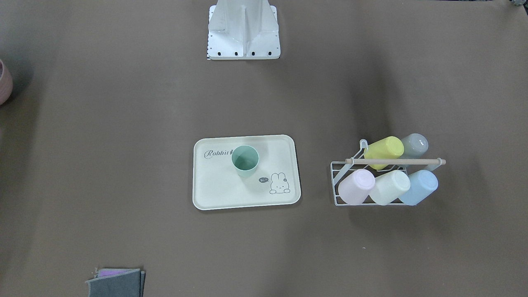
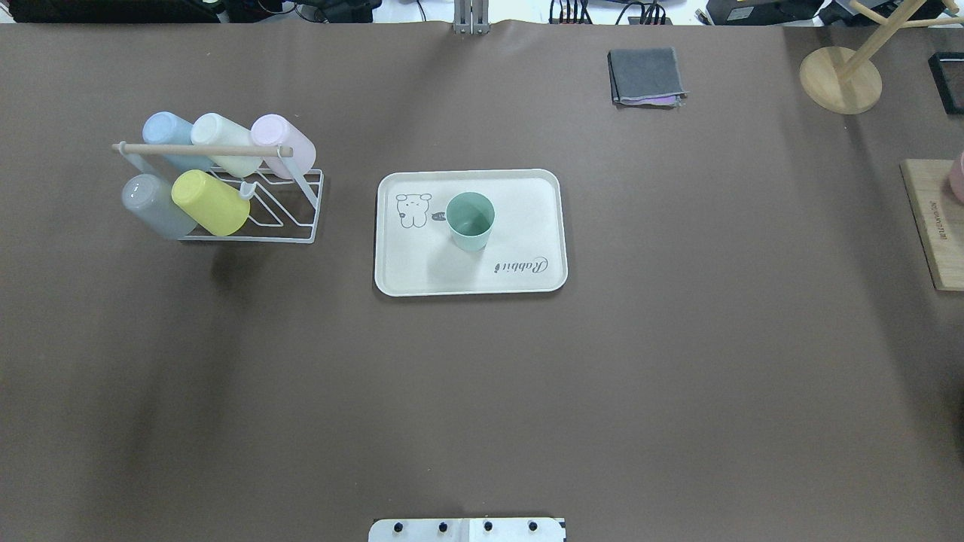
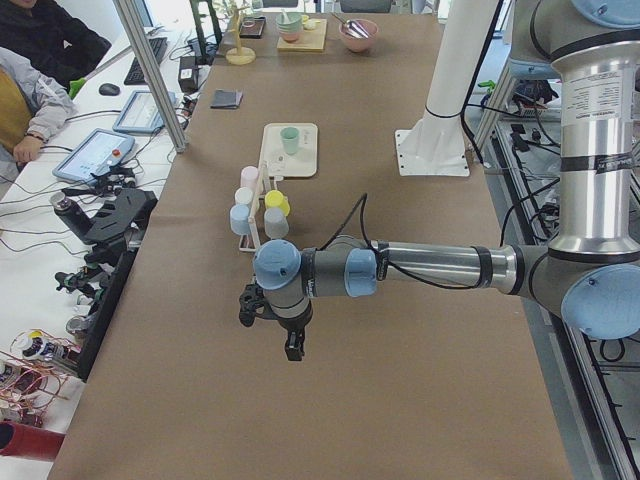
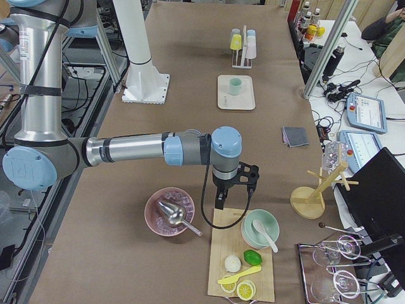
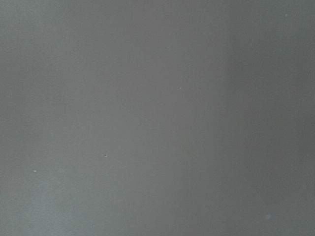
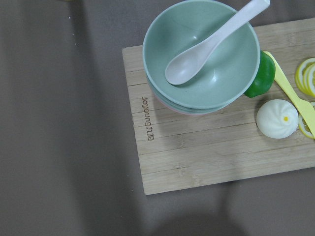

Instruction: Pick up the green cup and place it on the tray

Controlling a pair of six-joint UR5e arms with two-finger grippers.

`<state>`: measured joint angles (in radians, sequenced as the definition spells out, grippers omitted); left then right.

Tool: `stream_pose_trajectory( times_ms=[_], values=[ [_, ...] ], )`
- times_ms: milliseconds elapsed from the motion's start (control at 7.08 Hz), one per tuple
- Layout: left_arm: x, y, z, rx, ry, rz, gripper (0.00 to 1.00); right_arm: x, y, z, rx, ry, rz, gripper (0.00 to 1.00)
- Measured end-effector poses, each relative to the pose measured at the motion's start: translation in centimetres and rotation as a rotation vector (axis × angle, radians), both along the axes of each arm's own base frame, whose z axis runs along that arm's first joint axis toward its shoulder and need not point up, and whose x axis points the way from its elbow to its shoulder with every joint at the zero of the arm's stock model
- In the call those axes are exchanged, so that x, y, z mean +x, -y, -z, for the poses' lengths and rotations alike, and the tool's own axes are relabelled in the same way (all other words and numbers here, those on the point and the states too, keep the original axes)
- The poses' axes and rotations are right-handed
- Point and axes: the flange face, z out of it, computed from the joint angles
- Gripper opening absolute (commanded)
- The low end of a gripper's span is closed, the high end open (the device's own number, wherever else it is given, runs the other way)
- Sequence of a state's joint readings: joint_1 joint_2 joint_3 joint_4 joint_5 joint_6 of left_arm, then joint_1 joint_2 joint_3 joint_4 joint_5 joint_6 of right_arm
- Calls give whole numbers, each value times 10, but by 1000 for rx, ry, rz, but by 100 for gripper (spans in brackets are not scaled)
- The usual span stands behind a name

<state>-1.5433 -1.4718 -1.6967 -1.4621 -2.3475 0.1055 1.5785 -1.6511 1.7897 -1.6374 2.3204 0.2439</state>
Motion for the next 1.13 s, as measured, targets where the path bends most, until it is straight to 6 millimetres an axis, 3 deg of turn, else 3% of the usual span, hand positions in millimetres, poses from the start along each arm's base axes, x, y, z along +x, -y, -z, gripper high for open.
stream_pose_trajectory(
  times_ms=[424,1129],
  values=[
    [-16,-13,-7,2,7,17,98,0,-4,-3,-7,3,0,100],
    [-18,-14,-6,4,8,22,98,0,-7,-5,-12,3,0,100]
  ],
)
